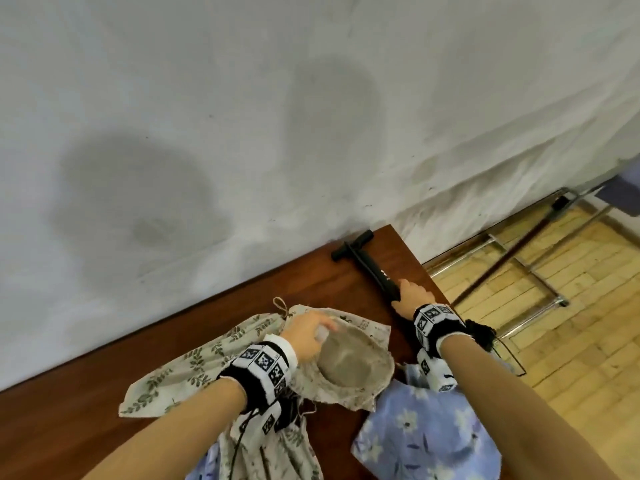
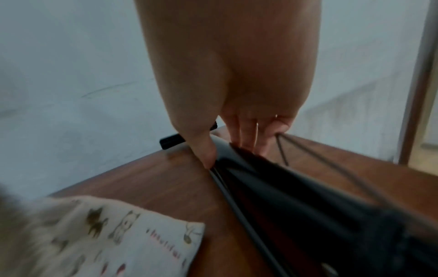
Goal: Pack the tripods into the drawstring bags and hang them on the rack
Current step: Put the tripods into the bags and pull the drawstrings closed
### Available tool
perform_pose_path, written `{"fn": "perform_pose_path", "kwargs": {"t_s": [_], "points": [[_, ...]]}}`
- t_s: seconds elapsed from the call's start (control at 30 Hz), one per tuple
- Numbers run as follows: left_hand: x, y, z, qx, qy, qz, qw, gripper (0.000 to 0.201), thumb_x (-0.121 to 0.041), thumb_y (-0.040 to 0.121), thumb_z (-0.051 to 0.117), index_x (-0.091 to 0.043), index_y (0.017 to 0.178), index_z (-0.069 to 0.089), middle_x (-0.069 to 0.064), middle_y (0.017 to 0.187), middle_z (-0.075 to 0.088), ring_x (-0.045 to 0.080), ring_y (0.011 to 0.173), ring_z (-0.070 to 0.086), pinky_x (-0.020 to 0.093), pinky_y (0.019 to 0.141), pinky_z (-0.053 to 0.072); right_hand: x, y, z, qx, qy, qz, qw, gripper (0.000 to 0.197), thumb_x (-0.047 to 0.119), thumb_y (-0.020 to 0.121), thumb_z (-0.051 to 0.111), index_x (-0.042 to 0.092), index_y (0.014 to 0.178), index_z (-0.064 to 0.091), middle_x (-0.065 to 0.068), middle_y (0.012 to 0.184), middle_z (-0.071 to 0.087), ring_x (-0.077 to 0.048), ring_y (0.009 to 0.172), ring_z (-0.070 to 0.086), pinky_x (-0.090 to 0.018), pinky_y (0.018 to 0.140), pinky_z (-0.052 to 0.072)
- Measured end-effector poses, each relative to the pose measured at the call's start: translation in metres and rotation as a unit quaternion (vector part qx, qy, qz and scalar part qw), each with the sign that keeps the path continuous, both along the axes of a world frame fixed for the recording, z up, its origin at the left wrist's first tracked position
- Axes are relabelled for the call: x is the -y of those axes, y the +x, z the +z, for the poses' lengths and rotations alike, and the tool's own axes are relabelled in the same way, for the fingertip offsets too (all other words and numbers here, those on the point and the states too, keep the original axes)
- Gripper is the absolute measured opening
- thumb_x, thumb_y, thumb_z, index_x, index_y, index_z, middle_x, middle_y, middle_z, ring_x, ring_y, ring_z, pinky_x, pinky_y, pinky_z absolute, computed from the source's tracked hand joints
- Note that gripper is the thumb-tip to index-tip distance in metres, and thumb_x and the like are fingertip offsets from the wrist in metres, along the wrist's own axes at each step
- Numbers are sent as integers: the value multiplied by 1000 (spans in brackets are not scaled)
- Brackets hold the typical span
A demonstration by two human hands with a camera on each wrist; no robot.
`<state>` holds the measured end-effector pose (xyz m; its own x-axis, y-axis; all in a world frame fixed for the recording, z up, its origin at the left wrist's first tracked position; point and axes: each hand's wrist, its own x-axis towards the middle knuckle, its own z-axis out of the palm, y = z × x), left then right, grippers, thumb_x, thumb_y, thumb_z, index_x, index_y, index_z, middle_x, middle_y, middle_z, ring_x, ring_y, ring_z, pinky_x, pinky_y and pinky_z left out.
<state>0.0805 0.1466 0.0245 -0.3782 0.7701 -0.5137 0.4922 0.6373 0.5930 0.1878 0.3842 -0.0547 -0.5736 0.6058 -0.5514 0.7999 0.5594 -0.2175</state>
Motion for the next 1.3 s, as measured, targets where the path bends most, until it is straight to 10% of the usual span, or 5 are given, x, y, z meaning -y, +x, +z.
{"fn": "perform_pose_path", "kwargs": {"t_s": [0.1,0.3,0.67,0.93,1.3], "points": [[-10,-7,-6,50,32,73,996,41,11,85,36,-11,92,69,-6,87,58,10,65,52,20,64,43,-15,-11,-14,0,-70,-12,997,50,39,85,67,17,125,48,-7,119,60,-26,108,58,-40,95,43],[-26,-23,-16,52,49,132,989,55,7,74,38,-35,50,64,2,79,68,27,87,64,36,83,51,-13,-11,-17,0,-118,-22,993,52,33,86,68,7,126,46,-13,125,54,-27,109,56,-32,85,47],[-7,-13,23,13,-95,-34,995,30,-22,88,43,-21,104,68,-1,125,57,28,110,60,31,85,46,30,31,96,-249,-64,-76,963,47,18,92,61,14,131,36,-6,112,61,-10,74,59,-18,60,42],[9,-22,159,-109,351,243,898,19,-19,98,44,-16,94,63,0,108,66,19,98,59,27,87,45,107,93,171,-409,-91,-83,904,48,21,88,68,26,130,47,7,114,60,-14,102,59,-21,82,42],[31,22,239,-103,353,146,918,63,-37,87,64,-8,137,39,9,134,42,22,124,45,35,106,38,182,127,219,-490,-174,-100,848,39,20,86,71,25,119,52,0,108,66,-13,98,65,-21,83,45]]}}
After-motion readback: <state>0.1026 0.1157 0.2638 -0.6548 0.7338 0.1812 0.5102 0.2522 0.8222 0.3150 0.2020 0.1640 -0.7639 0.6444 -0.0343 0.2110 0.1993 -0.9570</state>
